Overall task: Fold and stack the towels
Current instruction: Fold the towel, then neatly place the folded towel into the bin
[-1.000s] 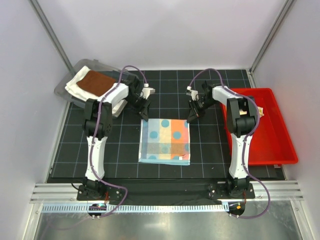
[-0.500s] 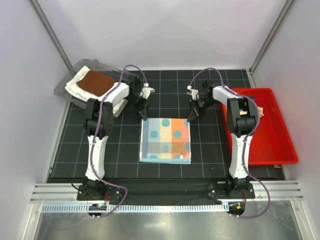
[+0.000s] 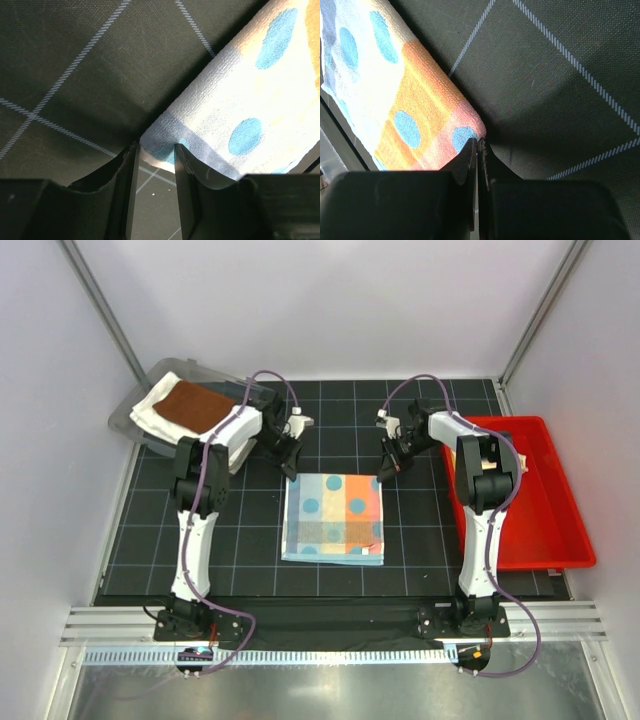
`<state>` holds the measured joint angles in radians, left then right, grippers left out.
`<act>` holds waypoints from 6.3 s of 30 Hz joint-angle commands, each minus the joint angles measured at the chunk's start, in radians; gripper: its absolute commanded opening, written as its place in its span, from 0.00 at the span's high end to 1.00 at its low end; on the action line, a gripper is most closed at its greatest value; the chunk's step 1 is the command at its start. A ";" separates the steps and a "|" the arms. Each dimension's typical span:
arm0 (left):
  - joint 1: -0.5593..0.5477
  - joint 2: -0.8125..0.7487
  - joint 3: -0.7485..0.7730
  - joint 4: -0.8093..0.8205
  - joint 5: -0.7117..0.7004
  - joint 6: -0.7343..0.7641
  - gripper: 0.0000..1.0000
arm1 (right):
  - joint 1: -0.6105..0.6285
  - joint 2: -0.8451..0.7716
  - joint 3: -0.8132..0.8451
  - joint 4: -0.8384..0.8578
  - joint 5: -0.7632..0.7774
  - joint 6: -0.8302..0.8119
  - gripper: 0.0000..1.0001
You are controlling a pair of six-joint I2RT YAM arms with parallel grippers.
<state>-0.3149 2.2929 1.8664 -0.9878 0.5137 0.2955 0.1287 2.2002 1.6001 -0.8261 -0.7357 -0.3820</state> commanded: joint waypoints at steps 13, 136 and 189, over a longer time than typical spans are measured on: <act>-0.006 0.016 0.114 -0.006 0.025 -0.004 1.00 | -0.003 -0.068 0.008 0.061 0.038 0.015 0.99; -0.323 -0.722 -1.038 0.590 -0.354 -0.921 0.58 | 0.404 -1.228 -1.215 0.533 0.713 1.339 0.56; -0.340 -1.009 -1.152 0.660 -0.375 -1.086 0.49 | 0.396 -1.145 -1.057 0.443 0.631 1.008 0.78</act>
<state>-0.6994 1.3197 0.6636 -0.1543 0.2802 -0.8566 0.5278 1.0889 0.4713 -0.3374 -0.1322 0.6750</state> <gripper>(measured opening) 0.510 0.217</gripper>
